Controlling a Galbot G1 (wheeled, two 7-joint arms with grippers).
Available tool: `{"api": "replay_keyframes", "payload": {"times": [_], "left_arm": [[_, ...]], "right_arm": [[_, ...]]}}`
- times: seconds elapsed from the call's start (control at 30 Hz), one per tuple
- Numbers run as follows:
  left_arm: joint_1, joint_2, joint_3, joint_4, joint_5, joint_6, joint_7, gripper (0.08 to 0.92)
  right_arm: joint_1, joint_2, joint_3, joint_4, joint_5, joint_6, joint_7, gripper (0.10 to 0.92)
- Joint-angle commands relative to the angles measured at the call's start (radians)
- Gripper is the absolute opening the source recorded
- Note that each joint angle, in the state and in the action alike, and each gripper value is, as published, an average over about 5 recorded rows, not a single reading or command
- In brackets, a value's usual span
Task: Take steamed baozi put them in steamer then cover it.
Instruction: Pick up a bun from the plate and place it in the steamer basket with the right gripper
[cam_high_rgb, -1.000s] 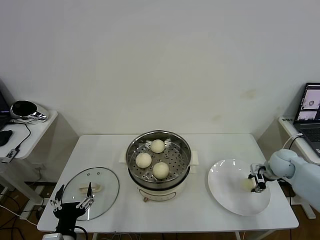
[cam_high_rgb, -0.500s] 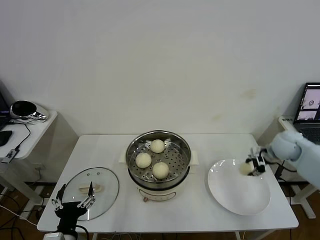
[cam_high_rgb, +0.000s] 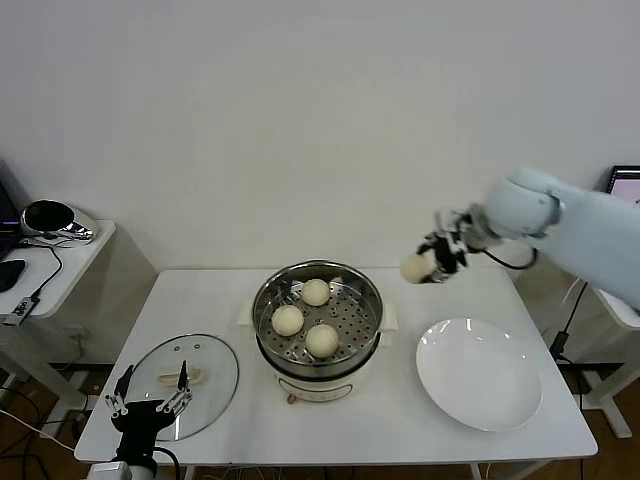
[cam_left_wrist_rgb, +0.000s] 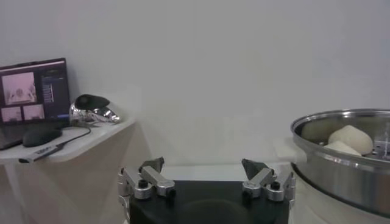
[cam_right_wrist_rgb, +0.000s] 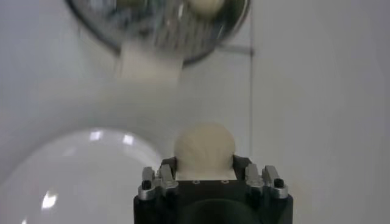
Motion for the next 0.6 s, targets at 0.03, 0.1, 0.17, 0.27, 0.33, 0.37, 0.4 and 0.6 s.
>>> {"api": "replay_keyframes", "payload": {"times": [0.03, 0.1, 0.17, 0.27, 0.33, 0.37, 0.4, 0.6], "left_arm": [[-0.007, 0.000, -0.004, -0.001, -0.002, 0.001, 0.000, 0.823], [-0.009, -0.001, -0.008, 0.001, -0.003, 0.001, -0.001, 0.823], [-0.009, -0.001, -0.011, 0.003, -0.004, 0.002, -0.002, 0.823], [-0.008, -0.003, -0.011, 0.006, -0.004, 0.002, -0.002, 0.823], [-0.009, -0.004, -0.012, 0.006, -0.004, 0.002, -0.002, 0.823], [-0.010, -0.005, -0.012, 0.005, -0.004, 0.002, -0.002, 0.823], [-0.010, -0.005, -0.012, 0.004, -0.005, 0.002, -0.002, 0.823], [-0.012, -0.007, -0.012, -0.001, -0.005, 0.003, -0.001, 0.823]], "right_arm": [[0.053, 0.281, -0.111, -0.023, 0.267, -0.177, 0.134, 0.577], [0.018, 0.309, -0.106, -0.037, 0.266, -0.191, 0.147, 0.577], [-0.010, 0.326, -0.109, -0.046, 0.258, -0.198, 0.155, 0.577], [-0.039, 0.332, -0.119, -0.055, 0.233, -0.199, 0.155, 0.577], [-0.057, 0.329, -0.123, -0.069, 0.211, -0.199, 0.152, 0.577], [-0.068, 0.327, -0.124, -0.079, 0.199, -0.198, 0.150, 0.577], [-0.076, 0.325, -0.124, -0.088, 0.188, -0.198, 0.149, 0.577], [-0.123, 0.317, -0.114, -0.127, 0.132, -0.193, 0.142, 0.577]]}}
